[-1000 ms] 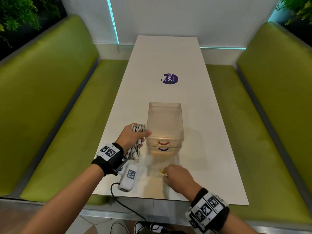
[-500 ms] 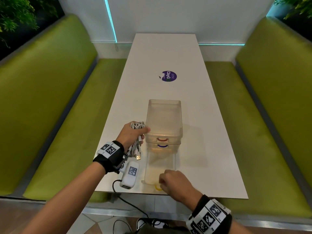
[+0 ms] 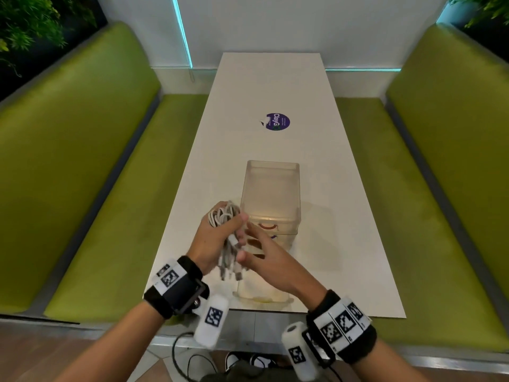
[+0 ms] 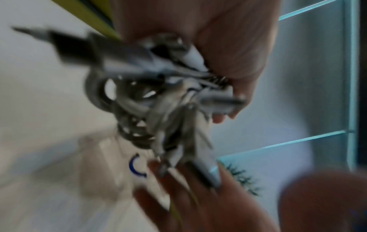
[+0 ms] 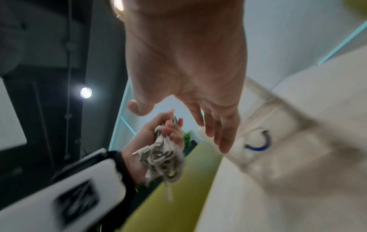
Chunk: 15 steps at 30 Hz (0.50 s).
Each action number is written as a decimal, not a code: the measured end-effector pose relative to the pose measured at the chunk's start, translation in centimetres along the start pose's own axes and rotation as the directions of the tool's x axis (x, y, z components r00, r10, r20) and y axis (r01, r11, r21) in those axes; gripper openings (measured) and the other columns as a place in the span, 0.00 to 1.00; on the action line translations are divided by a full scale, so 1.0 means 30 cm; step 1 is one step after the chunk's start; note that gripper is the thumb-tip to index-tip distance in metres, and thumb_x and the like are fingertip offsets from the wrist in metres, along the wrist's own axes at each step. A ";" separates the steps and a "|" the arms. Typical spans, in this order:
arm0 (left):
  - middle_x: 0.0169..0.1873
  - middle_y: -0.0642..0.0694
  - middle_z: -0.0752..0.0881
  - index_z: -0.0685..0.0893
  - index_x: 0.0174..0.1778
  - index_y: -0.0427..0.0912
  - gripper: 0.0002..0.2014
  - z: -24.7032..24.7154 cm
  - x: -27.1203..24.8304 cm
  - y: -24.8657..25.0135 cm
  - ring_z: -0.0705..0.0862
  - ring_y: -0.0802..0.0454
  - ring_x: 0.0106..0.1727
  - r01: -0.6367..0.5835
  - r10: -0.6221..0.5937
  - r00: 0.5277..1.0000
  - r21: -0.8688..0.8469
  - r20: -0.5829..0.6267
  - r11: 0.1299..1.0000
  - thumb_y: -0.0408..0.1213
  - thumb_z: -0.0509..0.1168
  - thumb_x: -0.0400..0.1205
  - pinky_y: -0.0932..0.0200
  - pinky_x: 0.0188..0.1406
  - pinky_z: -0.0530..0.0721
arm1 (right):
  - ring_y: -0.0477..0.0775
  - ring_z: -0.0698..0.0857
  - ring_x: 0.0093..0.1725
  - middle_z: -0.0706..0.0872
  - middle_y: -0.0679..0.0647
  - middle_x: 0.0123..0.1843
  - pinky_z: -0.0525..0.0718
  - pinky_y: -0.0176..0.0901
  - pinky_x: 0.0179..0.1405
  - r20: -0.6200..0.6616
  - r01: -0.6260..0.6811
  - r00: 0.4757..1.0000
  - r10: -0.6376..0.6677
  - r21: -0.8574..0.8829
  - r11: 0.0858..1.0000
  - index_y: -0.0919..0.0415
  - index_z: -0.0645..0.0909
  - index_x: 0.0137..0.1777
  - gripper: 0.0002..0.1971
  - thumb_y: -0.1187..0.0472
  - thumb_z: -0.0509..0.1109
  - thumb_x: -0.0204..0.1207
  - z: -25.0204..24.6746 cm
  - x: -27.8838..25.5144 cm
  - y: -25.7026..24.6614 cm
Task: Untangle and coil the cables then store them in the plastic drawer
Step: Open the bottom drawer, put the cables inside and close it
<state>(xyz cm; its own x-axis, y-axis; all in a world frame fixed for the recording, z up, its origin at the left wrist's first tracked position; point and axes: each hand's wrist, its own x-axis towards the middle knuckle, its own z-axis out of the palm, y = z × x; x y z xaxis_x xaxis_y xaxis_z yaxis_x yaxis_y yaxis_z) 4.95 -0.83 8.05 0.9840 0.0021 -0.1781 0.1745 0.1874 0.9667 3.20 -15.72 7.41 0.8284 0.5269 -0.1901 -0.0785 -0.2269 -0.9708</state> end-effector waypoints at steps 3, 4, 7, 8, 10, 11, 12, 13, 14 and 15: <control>0.34 0.43 0.82 0.77 0.46 0.39 0.17 0.065 -0.065 0.001 0.82 0.47 0.37 -0.122 0.121 0.993 -0.122 -0.010 0.985 0.46 0.74 0.75 0.55 0.36 0.85 | 0.26 0.76 0.64 0.77 0.33 0.64 0.75 0.23 0.61 0.016 0.079 0.996 -0.084 0.190 0.979 0.40 0.61 0.73 0.36 0.52 0.76 0.68 0.030 0.016 -0.052; 0.40 0.43 0.84 0.78 0.51 0.40 0.25 0.068 -0.075 0.000 0.83 0.47 0.43 -0.145 0.147 0.989 -0.109 0.009 0.983 0.57 0.73 0.72 0.55 0.42 0.86 | 0.27 0.79 0.60 0.80 0.34 0.59 0.77 0.23 0.57 0.013 0.088 0.996 -0.092 0.205 0.975 0.43 0.66 0.70 0.31 0.58 0.77 0.70 0.032 0.016 -0.055; 0.61 0.49 0.84 0.73 0.72 0.52 0.46 0.052 -0.093 -0.019 0.83 0.51 0.64 -0.133 0.140 0.987 -0.081 0.079 0.988 0.78 0.60 0.63 0.55 0.62 0.82 | 0.32 0.83 0.37 0.85 0.40 0.38 0.78 0.25 0.37 0.060 0.083 0.994 -0.091 0.128 0.988 0.48 0.77 0.51 0.14 0.67 0.73 0.74 0.036 0.005 -0.066; 0.67 0.52 0.81 0.69 0.76 0.55 0.50 0.047 -0.095 -0.028 0.80 0.53 0.69 -0.113 0.121 0.990 -0.103 0.070 0.988 0.81 0.58 0.61 0.57 0.65 0.80 | 0.34 0.83 0.32 0.85 0.43 0.35 0.79 0.27 0.33 0.044 0.081 0.995 -0.085 0.100 0.992 0.51 0.77 0.47 0.11 0.68 0.72 0.74 0.037 0.003 -0.068; 0.77 0.53 0.71 0.64 0.78 0.62 0.51 0.041 -0.094 -0.051 0.72 0.56 0.76 -0.127 0.129 0.991 -0.070 0.026 0.989 0.83 0.55 0.60 0.54 0.72 0.75 | 0.40 0.84 0.33 0.86 0.49 0.36 0.84 0.35 0.36 0.015 0.083 0.996 -0.085 0.067 0.994 0.54 0.79 0.45 0.10 0.70 0.70 0.72 0.037 0.000 -0.069; 0.80 0.55 0.64 0.65 0.76 0.66 0.46 0.037 -0.092 -0.057 0.64 0.56 0.80 -0.161 0.161 0.987 0.020 0.008 0.987 0.83 0.51 0.62 0.47 0.79 0.66 | 0.42 0.85 0.35 0.86 0.49 0.37 0.85 0.37 0.38 0.009 0.081 0.997 -0.082 0.058 0.995 0.53 0.79 0.45 0.10 0.70 0.70 0.72 0.036 -0.002 -0.066; 0.82 0.61 0.58 0.67 0.73 0.70 0.40 0.033 -0.088 -0.064 0.55 0.57 0.83 -0.199 0.200 0.980 0.133 0.003 0.971 0.82 0.46 0.66 0.41 0.82 0.53 | 0.41 0.85 0.36 0.86 0.48 0.37 0.84 0.35 0.39 0.001 0.071 0.998 -0.071 0.044 0.997 0.52 0.80 0.45 0.11 0.71 0.70 0.73 0.033 -0.005 -0.062; 0.81 0.67 0.52 0.68 0.71 0.71 0.38 0.034 -0.087 -0.067 0.46 0.60 0.84 -0.231 0.236 0.972 0.254 0.009 0.939 0.81 0.40 0.68 0.40 0.82 0.41 | 0.40 0.84 0.36 0.86 0.47 0.36 0.83 0.33 0.38 -0.010 0.061 0.998 -0.061 0.035 0.998 0.52 0.81 0.44 0.11 0.72 0.69 0.73 0.027 -0.009 -0.058; 0.80 0.71 0.48 0.66 0.70 0.71 0.38 0.034 -0.086 -0.072 0.39 0.65 0.82 -0.251 0.268 0.963 0.374 0.008 0.893 0.81 0.34 0.68 0.43 0.81 0.31 | 0.42 0.85 0.37 0.87 0.50 0.36 0.84 0.35 0.39 -0.017 0.054 0.998 -0.053 0.030 0.998 0.54 0.82 0.44 0.10 0.71 0.68 0.74 0.023 -0.012 -0.049; 0.79 0.72 0.45 0.62 0.71 0.72 0.39 0.040 -0.088 -0.067 0.36 0.68 0.81 -0.263 0.296 0.955 0.473 0.005 0.841 0.81 0.31 0.67 0.46 0.79 0.27 | 0.47 0.86 0.39 0.88 0.56 0.38 0.84 0.42 0.42 -0.026 0.055 0.998 -0.054 0.026 0.998 0.58 0.83 0.47 0.08 0.70 0.67 0.75 0.019 -0.016 -0.041</control>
<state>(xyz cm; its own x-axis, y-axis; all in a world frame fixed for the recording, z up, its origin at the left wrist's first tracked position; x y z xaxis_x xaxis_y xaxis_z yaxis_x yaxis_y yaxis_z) 2.03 -2.38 6.78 0.9918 0.0522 0.1168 -0.0953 -0.3074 0.9468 2.58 -15.23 8.62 0.8455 0.5170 -0.1335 -0.0476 -0.1761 -0.9832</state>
